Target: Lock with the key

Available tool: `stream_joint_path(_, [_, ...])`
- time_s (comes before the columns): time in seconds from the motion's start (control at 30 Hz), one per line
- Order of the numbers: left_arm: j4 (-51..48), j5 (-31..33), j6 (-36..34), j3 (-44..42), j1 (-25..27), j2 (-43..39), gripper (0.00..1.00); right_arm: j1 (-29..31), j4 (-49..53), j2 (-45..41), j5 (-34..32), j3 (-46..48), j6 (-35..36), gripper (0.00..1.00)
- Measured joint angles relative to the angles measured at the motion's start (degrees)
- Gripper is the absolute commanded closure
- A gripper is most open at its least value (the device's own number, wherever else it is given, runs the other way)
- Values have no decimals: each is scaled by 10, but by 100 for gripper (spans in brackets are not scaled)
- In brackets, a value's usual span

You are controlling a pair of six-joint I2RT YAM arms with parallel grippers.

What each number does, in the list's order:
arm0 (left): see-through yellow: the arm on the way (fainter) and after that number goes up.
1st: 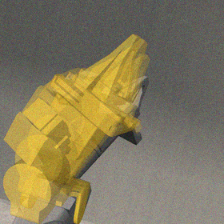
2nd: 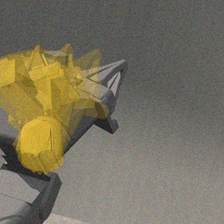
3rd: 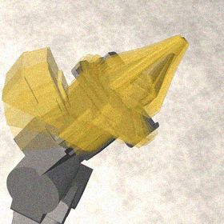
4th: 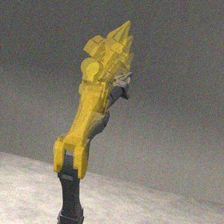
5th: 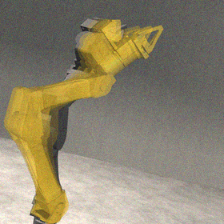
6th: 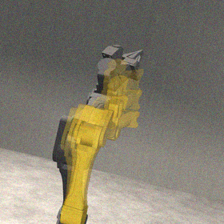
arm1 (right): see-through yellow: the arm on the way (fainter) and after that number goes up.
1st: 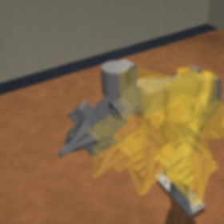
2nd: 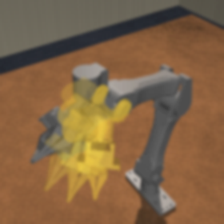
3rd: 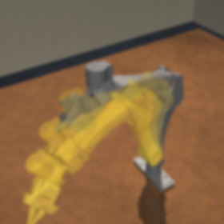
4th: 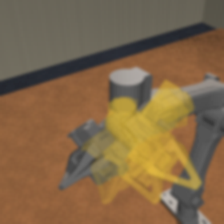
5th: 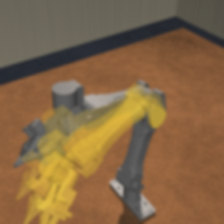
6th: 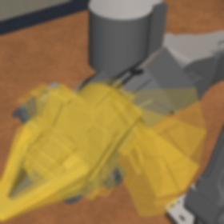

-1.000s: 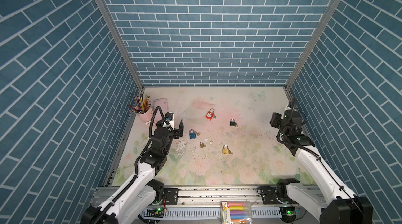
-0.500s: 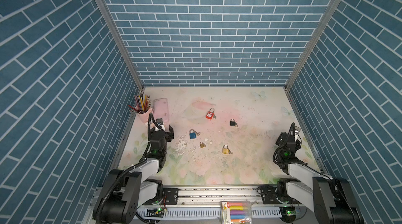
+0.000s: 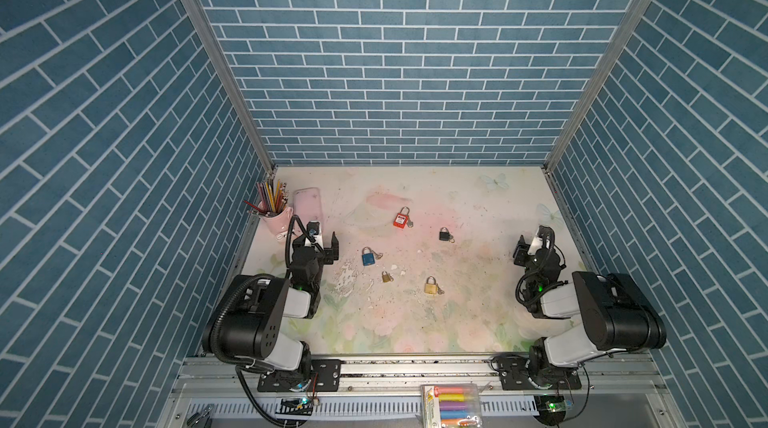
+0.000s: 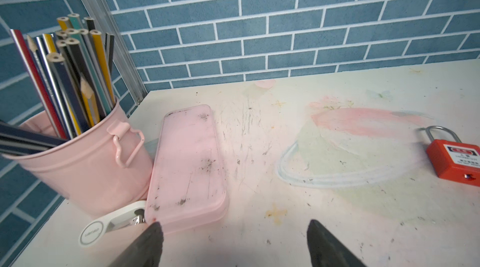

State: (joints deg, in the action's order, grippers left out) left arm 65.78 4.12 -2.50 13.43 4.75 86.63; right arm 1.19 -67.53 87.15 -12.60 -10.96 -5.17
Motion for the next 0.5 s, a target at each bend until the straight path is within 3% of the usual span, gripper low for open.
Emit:
stream_joint_path(0.17, [-5, -12, 8, 22, -22, 2, 13, -8, 2, -1, 19, -27, 2, 16])
stream_joint_path(0.5, [-13, -17, 12, 22, -22, 2, 13, -9, 3, 0, 29, -27, 3, 12])
